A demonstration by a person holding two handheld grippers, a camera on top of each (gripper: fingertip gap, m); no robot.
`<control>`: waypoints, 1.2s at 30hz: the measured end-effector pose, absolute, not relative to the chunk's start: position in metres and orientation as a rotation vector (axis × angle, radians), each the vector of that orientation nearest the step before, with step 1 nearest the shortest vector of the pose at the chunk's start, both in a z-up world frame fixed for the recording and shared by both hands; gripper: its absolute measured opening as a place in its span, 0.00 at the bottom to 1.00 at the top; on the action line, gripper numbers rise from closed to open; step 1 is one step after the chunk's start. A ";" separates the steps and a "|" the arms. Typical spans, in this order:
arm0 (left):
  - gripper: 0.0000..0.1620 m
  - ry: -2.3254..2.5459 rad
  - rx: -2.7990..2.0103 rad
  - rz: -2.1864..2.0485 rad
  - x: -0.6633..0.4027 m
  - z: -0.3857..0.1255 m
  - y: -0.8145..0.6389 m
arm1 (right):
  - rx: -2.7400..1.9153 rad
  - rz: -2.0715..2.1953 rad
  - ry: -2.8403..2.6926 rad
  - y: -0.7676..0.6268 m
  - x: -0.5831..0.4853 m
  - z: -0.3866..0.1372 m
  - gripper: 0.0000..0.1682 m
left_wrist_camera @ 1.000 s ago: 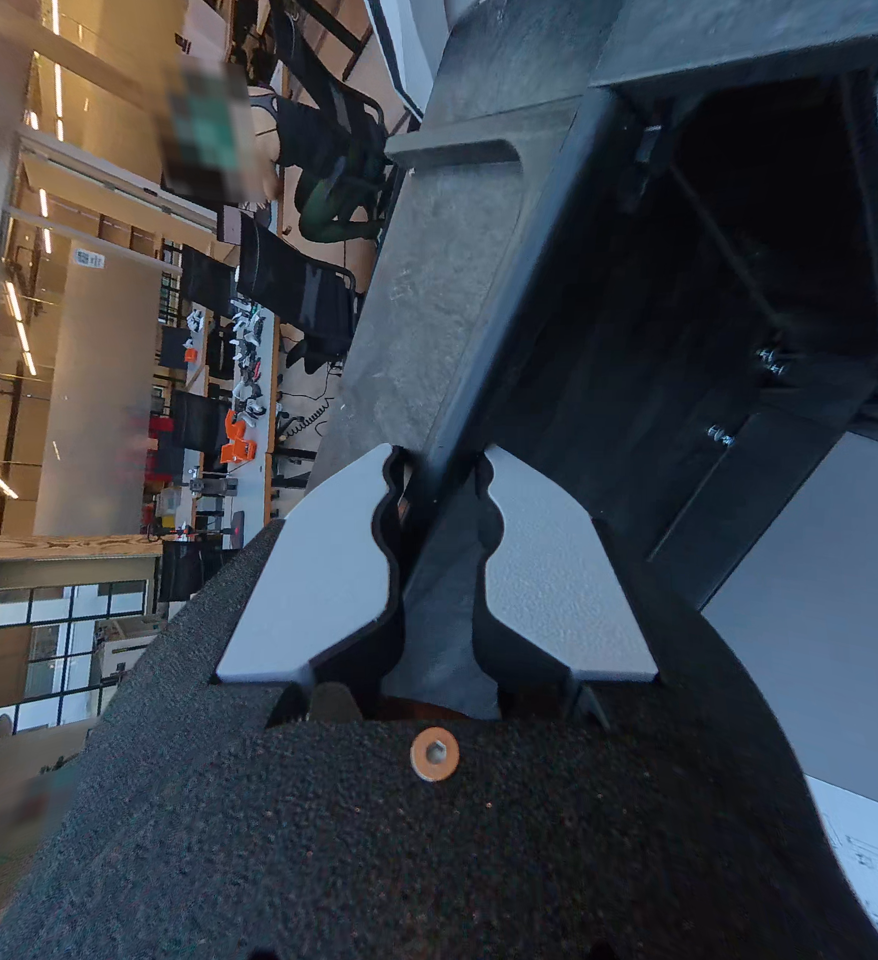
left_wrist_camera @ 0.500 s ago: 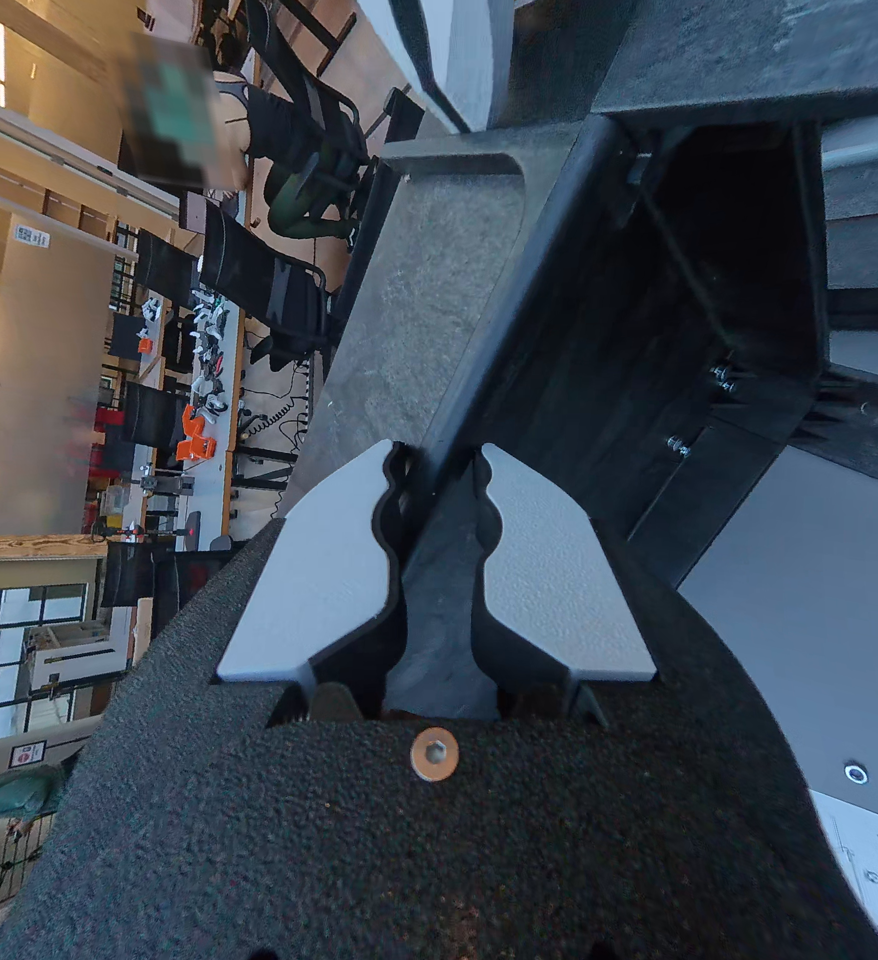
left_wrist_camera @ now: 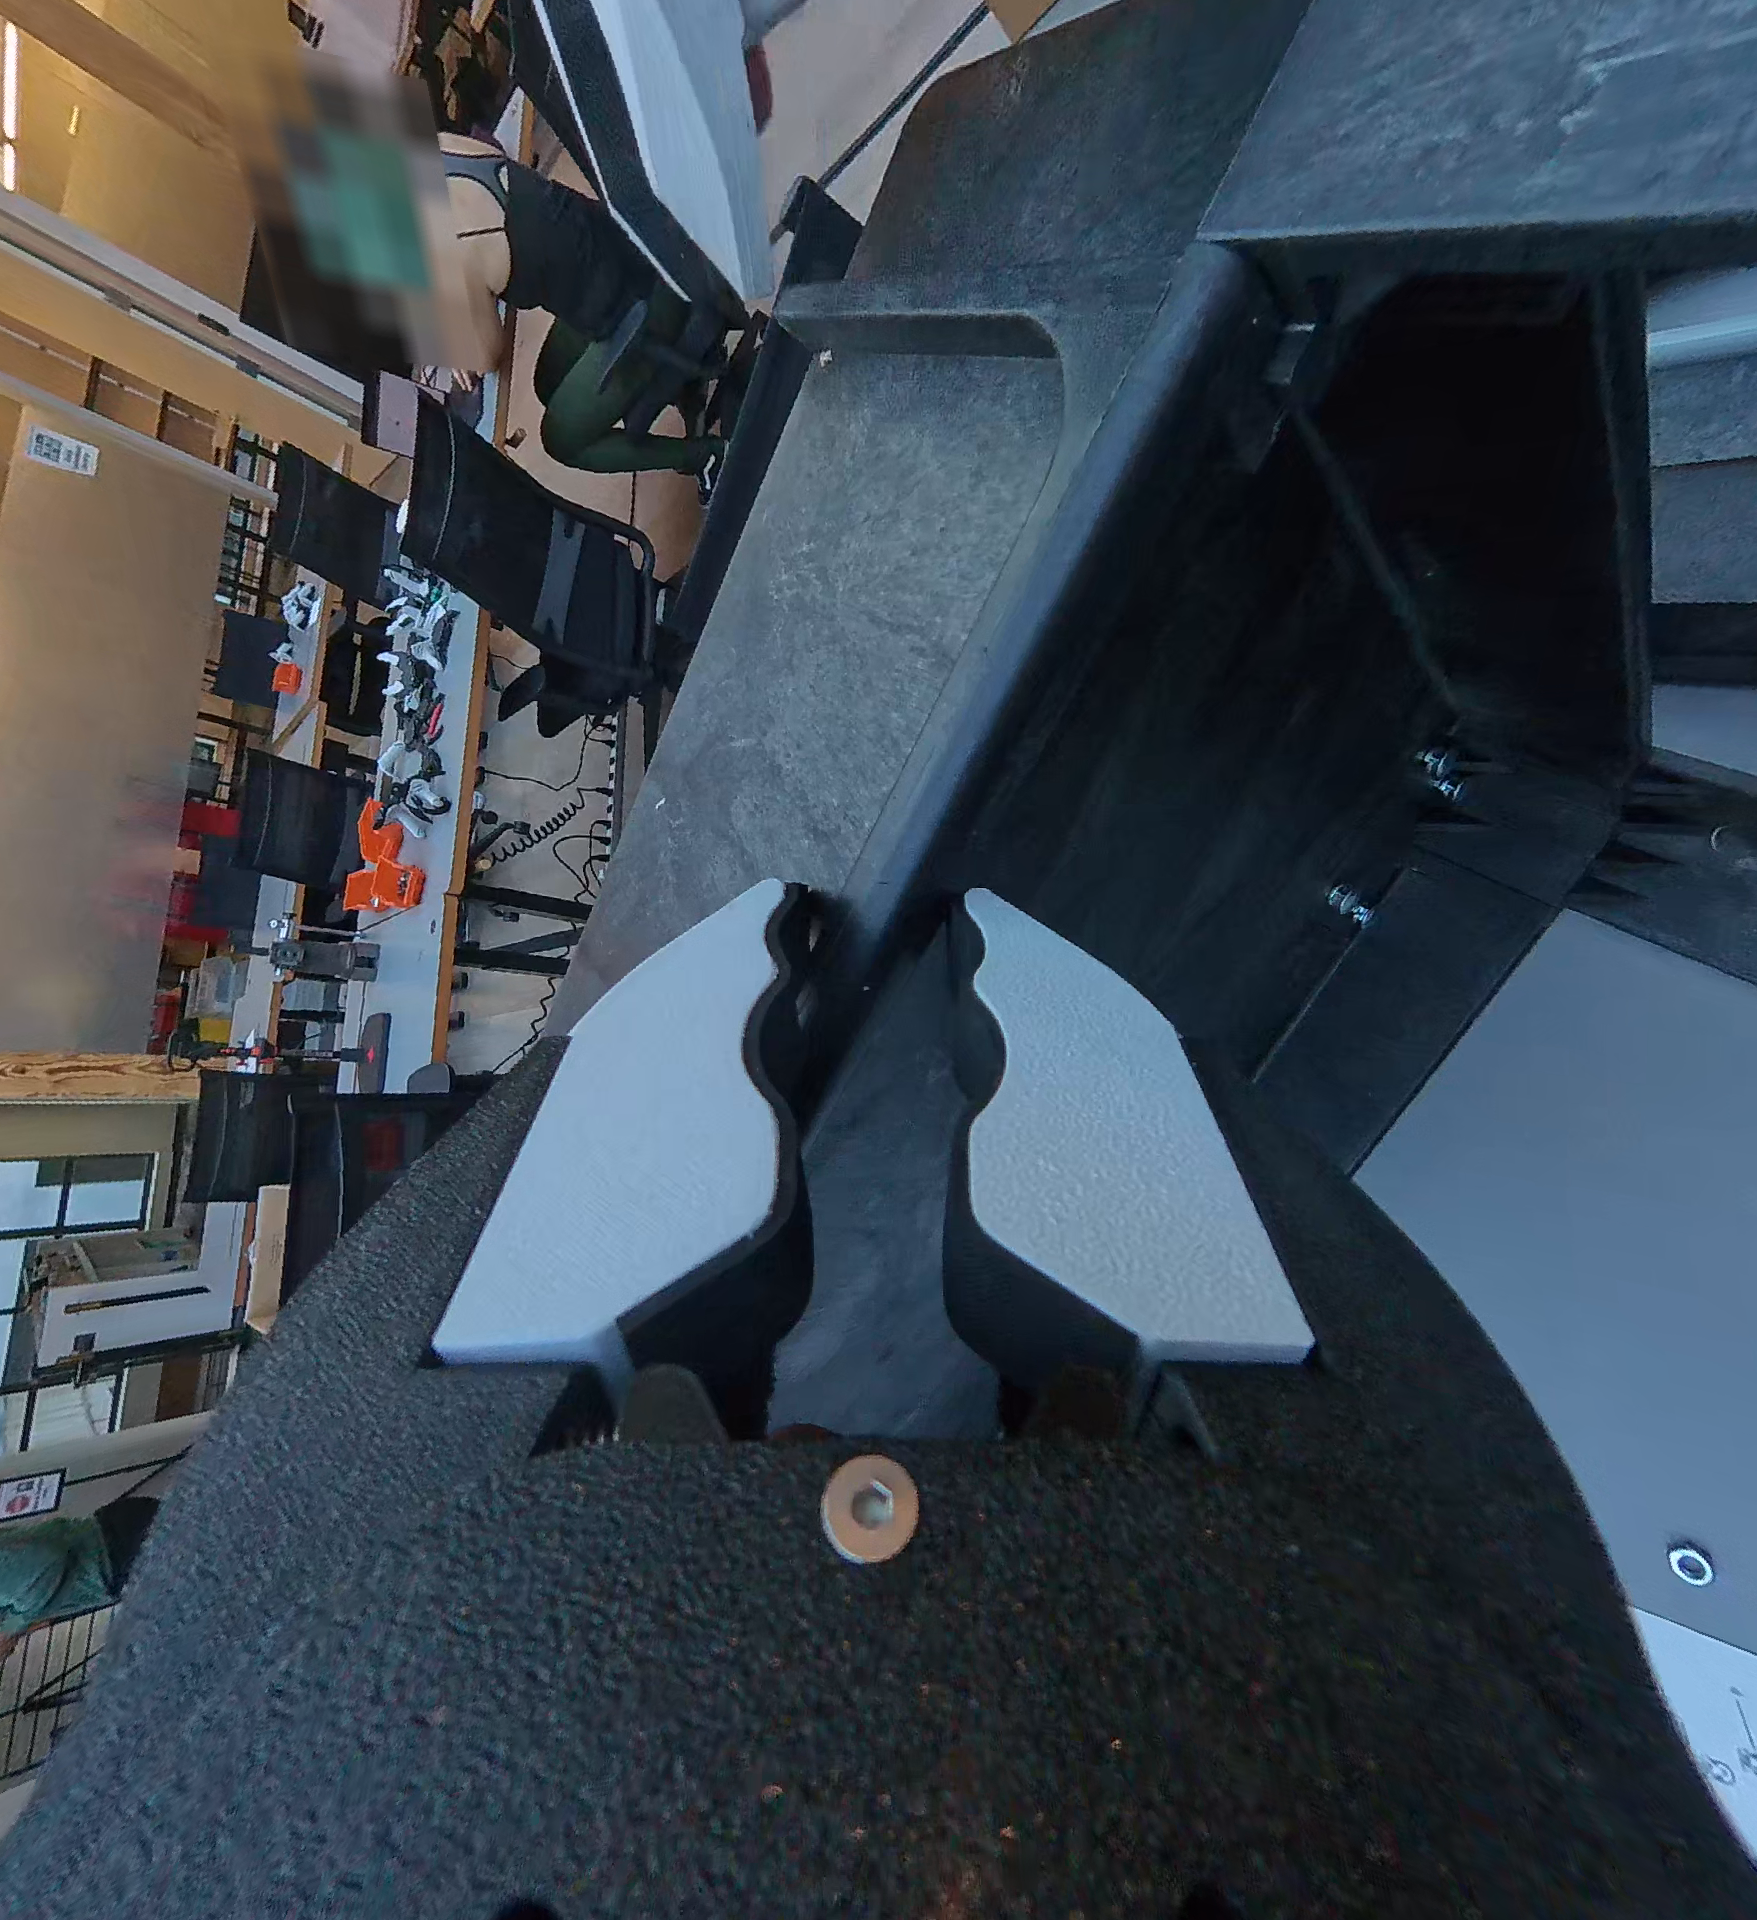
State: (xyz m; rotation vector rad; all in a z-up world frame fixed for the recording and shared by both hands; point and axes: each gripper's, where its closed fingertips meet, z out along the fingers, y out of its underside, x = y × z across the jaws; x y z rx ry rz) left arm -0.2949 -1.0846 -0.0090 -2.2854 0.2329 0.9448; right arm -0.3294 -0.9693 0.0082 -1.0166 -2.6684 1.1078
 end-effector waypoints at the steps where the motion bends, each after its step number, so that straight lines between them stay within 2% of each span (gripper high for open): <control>1: 0.16 0.234 -2.286 0.945 -0.295 -0.009 -1.085 | -1.055 1.135 -2.720 -0.971 -0.325 0.005 0.23; 3: 0.16 0.233 -2.285 0.944 -0.295 -0.009 -1.085 | -1.091 1.137 -2.803 -0.971 -0.319 -0.002 0.28; 8: 0.16 0.233 -2.284 0.944 -0.293 -0.009 -1.085 | -1.143 1.101 -2.930 -0.959 -0.308 -0.012 0.26; 11: 0.16 0.234 -2.285 0.942 -0.293 -0.009 -1.085 | -1.129 1.221 -2.995 -0.967 -0.300 -0.010 0.15; 13: 0.16 0.234 -2.287 0.939 -0.293 -0.009 -1.086 | -1.128 1.211 -3.009 -0.973 -0.298 -0.012 0.21; 24: 0.16 0.216 -2.294 0.890 -0.289 -0.009 -1.087 | -1.247 0.967 -2.985 -0.974 -0.293 -0.013 0.25; 36: 0.17 0.185 -2.294 0.875 -0.291 -0.009 -1.085 | -1.245 1.008 -2.926 -0.976 -0.296 -0.013 0.28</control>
